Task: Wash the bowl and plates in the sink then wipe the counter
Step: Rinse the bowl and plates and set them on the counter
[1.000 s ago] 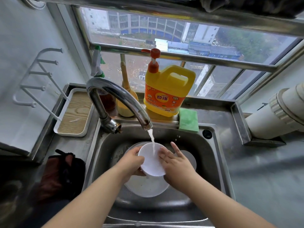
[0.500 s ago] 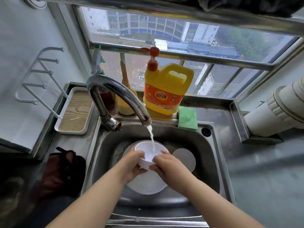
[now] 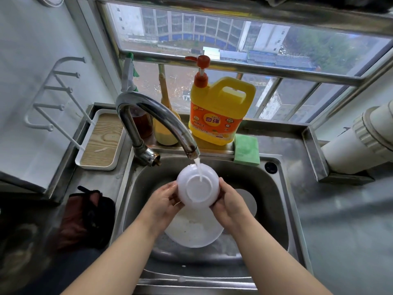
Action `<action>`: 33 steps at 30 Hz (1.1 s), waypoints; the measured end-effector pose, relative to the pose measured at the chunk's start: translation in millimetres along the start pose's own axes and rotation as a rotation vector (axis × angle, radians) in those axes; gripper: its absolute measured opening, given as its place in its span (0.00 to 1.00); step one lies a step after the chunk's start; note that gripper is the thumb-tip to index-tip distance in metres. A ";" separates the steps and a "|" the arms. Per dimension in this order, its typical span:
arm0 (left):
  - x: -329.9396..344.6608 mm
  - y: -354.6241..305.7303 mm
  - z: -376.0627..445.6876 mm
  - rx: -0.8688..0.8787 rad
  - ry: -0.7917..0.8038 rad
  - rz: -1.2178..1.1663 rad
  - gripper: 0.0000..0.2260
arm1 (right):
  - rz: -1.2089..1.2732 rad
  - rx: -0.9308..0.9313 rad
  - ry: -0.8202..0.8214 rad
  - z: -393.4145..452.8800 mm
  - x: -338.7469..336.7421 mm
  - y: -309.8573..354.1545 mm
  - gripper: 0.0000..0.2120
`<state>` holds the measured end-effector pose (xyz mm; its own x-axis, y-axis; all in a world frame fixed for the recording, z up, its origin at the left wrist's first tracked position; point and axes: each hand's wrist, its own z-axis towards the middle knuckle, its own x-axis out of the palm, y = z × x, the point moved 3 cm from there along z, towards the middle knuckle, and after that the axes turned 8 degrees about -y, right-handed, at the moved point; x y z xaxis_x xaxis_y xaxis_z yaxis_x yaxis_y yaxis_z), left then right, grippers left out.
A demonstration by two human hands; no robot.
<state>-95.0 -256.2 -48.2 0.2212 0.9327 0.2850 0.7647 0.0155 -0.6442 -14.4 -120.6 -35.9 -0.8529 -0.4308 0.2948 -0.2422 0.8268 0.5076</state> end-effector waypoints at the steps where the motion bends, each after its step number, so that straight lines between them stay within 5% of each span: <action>1: 0.5 -1.4 1.0 0.004 0.003 -0.014 0.11 | 0.007 0.019 -0.017 2.2 -2.0 -0.6 0.16; 9: 26.7 -19.1 2.2 -0.007 -0.009 0.082 0.11 | -0.040 0.160 -0.193 3.4 -13.1 3.5 0.11; 19: 35.7 11.6 -7.9 -0.271 -0.095 0.247 0.07 | -0.162 0.022 -0.121 -21.0 -36.1 29.6 0.14; 26: 30.2 51.4 -1.7 -0.158 -0.106 0.778 0.12 | -1.513 -0.646 -0.212 -42.6 -51.9 9.2 0.07; 29: 28.6 55.2 -4.7 -0.074 -0.117 0.942 0.14 | -2.000 -0.605 -0.128 -41.1 -60.2 -17.4 0.13; 33: 28.3 59.5 -5.6 -0.087 -0.084 0.997 0.13 | -1.496 -0.468 -0.307 -37.6 -94.3 -18.1 0.06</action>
<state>-39.8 -230.9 -74.5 0.7438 0.5281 -0.4098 0.2962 -0.8100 -0.5062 87.8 -108.5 -42.5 -0.0590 -0.5815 -0.8114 -0.8008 -0.4577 0.3863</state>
